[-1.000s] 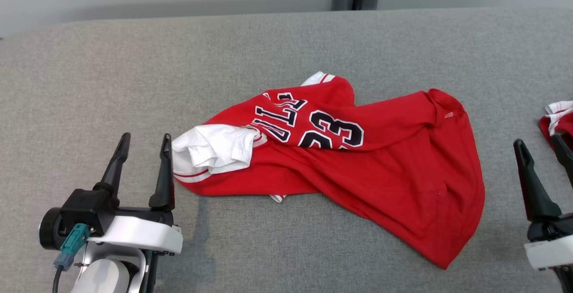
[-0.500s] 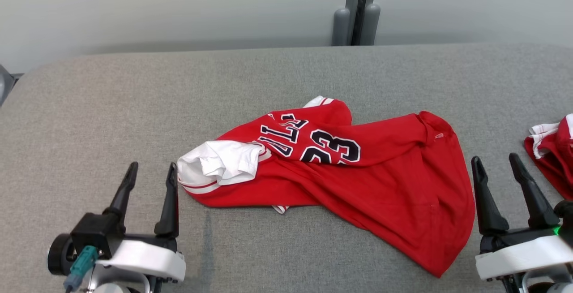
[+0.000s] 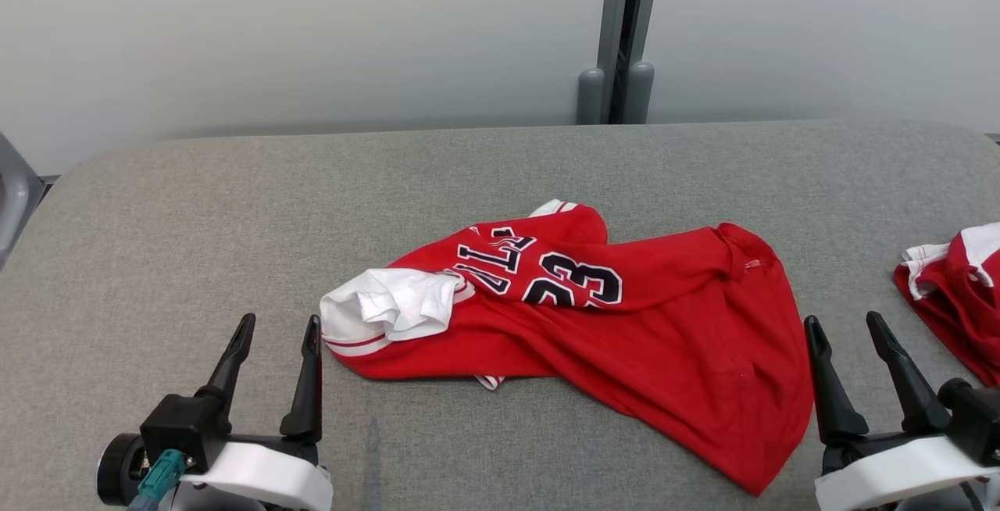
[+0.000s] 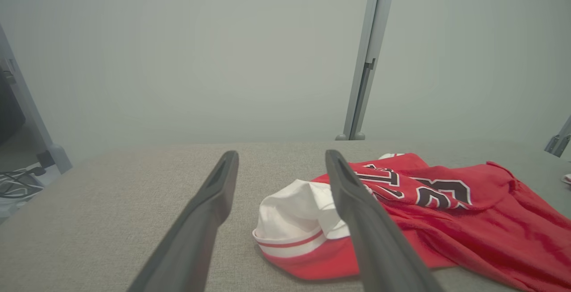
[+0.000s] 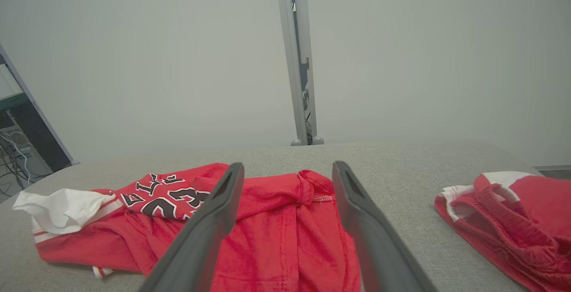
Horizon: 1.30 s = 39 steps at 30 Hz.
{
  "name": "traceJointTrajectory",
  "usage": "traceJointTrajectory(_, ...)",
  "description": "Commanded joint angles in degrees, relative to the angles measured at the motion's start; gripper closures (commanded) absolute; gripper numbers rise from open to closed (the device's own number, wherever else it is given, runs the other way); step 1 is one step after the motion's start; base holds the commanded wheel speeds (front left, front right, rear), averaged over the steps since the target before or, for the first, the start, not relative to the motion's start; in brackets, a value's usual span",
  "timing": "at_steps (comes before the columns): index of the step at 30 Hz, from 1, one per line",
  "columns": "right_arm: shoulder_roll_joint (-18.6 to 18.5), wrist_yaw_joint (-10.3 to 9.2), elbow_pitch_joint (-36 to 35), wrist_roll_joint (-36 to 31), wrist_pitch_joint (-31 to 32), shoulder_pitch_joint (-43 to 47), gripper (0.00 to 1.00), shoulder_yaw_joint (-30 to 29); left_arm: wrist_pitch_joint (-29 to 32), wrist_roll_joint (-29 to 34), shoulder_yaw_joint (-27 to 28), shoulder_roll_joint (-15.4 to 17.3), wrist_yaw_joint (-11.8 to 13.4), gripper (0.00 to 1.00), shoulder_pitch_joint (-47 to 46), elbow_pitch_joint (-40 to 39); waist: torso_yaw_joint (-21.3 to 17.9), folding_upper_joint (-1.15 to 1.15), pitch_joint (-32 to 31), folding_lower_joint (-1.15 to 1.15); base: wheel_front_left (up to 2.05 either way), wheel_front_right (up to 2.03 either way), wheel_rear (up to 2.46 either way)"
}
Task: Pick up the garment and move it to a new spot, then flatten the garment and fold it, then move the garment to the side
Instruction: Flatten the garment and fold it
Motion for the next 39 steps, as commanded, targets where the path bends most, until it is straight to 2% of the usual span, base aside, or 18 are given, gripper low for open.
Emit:
traceJointTrajectory(1, 0.0, 0.03, 0.3, -0.3, 0.0, 0.4, 0.00, -0.2, 0.0, -0.2, 0.0, 0.2, 0.2, 0.00, 0.1, 0.0, 0.0, 0.00, 0.0, 0.00, 0.00, 0.00, 0.00)
traceJointTrajectory(10, -0.1, 0.03, 0.8, 0.0, 0.5, -0.6, 0.00, 0.3, 1.0, -0.4, -0.9, 0.3, -0.2, 0.00, -1.0, -0.3, -0.2, 0.00, 0.7, 0.00, 0.00, 0.00, 0.00)
traceJointTrajectory(16, -0.4, 0.03, 0.7, -0.3, 0.7, -1.9, 0.00, 1.2, 6.5, -4.6, -3.1, -1.2, -4.4, 0.00, -4.6, 1.1, -1.1, 0.00, 2.7, 0.00, 0.00, 0.00, 0.00)
traceJointTrajectory(19, -0.7, 0.03, 0.7, -0.6, 0.6, -2.9, 0.00, 1.9, 10.5, -6.9, -3.3, -1.7, -5.6, 0.00, -6.7, 2.8, -2.1, 0.00, 4.1, 0.00, 0.00, 0.00, 0.00)
traceJointTrajectory(24, -0.5, 0.03, 0.9, -0.7, 0.0, -3.9, 0.00, 2.7, 15.9, -10.4, -2.0, -1.6, -5.1, 0.00, -9.1, 4.9, -3.5, 0.00, 6.5, 0.00, 0.00, 0.00, 0.00)
traceJointTrajectory(30, -0.3, 0.03, 1.9, -0.5, -0.6, -4.9, 0.00, 2.9, 17.5, -12.7, -0.2, -1.1, -5.3, 0.00, -10.8, 5.5, -4.4, 0.00, 8.5, 0.00, 0.00, 0.00, 0.00)
traceJointTrajectory(31, -0.3, 0.03, 2.1, -0.4, -0.6, -4.9, 0.00, 2.8, 17.5, -12.3, -0.1, -0.8, -5.1, 0.39, -11.0, 5.5, -4.4, 0.00, 8.8, 0.00, 0.00, 0.00, 0.00)
traceJointTrajectory(32, -0.4, 0.03, 2.2, -0.3, -0.7, -4.9, 0.00, 2.8, 17.3, -12.8, 0.1, -1.0, -5.1, 0.92, -11.1, 5.4, -4.5, 0.00, 8.9, 0.00, 0.00, 0.00, 0.00)
traceJointTrajectory(33, -0.5, 0.03, 2.2, -0.3, -0.8, -5.0, 0.00, 2.7, 17.5, -12.8, 0.1, -0.8, -5.2, 1.00, -10.9, 5.3, -4.5, 0.00, 9.1, 0.00, 0.00, 0.00, 0.00)
traceJointTrajectory(39, -2.1, 0.03, 2.8, 1.7, 0.8, -4.7, 0.00, 1.9, 17.2, -12.2, 0.0, -0.2, -4.8, 1.00, -10.8, 4.4, -4.1, 0.00, 10.0, 0.00, 0.00, 0.00, 0.00)
